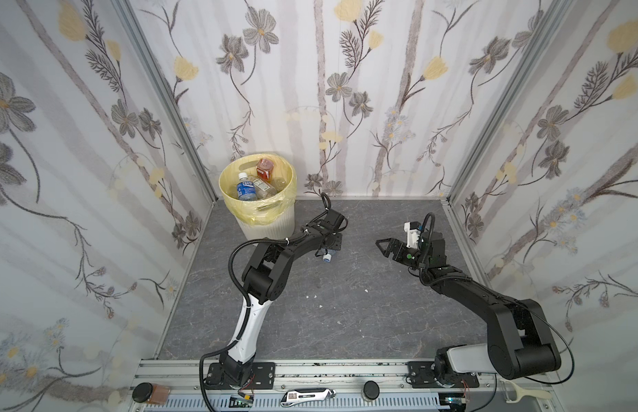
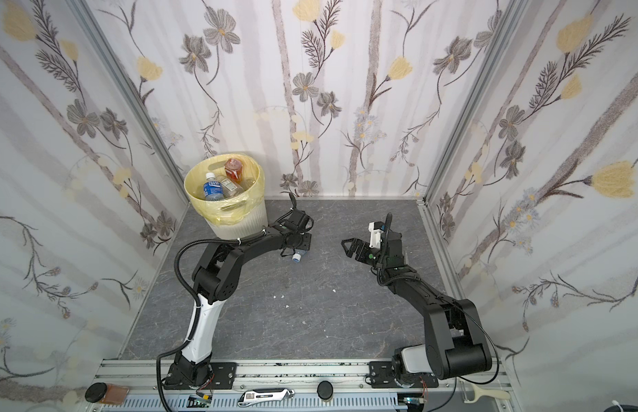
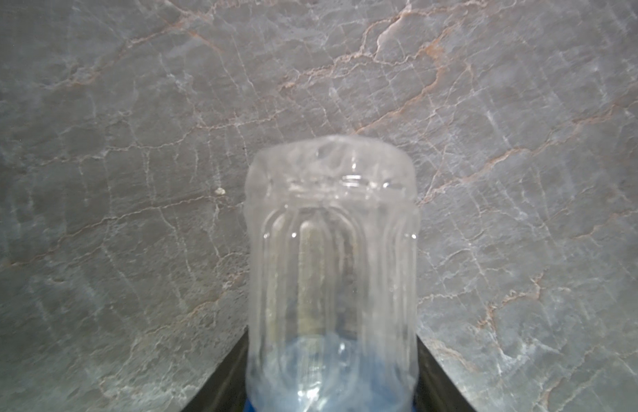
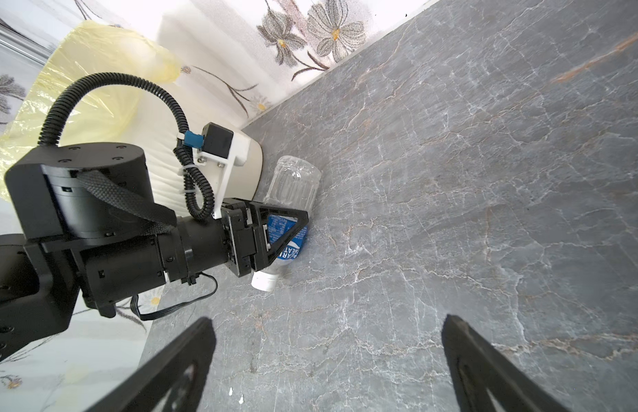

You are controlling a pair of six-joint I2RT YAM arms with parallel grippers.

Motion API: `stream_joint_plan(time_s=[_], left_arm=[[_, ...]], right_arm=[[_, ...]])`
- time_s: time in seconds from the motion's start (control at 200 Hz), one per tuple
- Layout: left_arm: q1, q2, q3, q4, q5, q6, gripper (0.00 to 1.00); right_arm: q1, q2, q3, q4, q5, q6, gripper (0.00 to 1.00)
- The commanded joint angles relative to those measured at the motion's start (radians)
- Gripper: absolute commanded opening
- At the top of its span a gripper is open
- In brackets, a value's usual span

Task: Throw the plastic bottles in the bin
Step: 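Drag the bottle by its cap with the left gripper away from the wall, then lift the bottle with the left gripper up over the bin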

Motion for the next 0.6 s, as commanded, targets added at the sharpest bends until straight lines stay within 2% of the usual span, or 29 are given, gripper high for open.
stream_joint_plan(time_s=[0.0, 0.065, 0.345, 0.594], left_arm=[[0.003, 0.009, -0.003, -0.039, 0.037, 0.012, 0.49], [0.004, -0.002, -0.005, -0.039, 0.041, 0.011, 0.45], [0.016, -0.098, -0.013, -0.042, 0.103, -0.040, 0.45], [0.037, -0.238, 0.010, -0.089, 0.145, -0.154, 0.44]], right_arm=[[0.002, -0.002, 0.005, 0.030, -0.013, -0.005, 1.00], [0.002, -0.006, 0.005, 0.028, -0.013, -0.002, 1.00], [0.018, -0.043, 0.019, 0.003, -0.006, 0.003, 1.00], [0.062, -0.085, 0.061, -0.038, 0.012, -0.007, 1.00]])
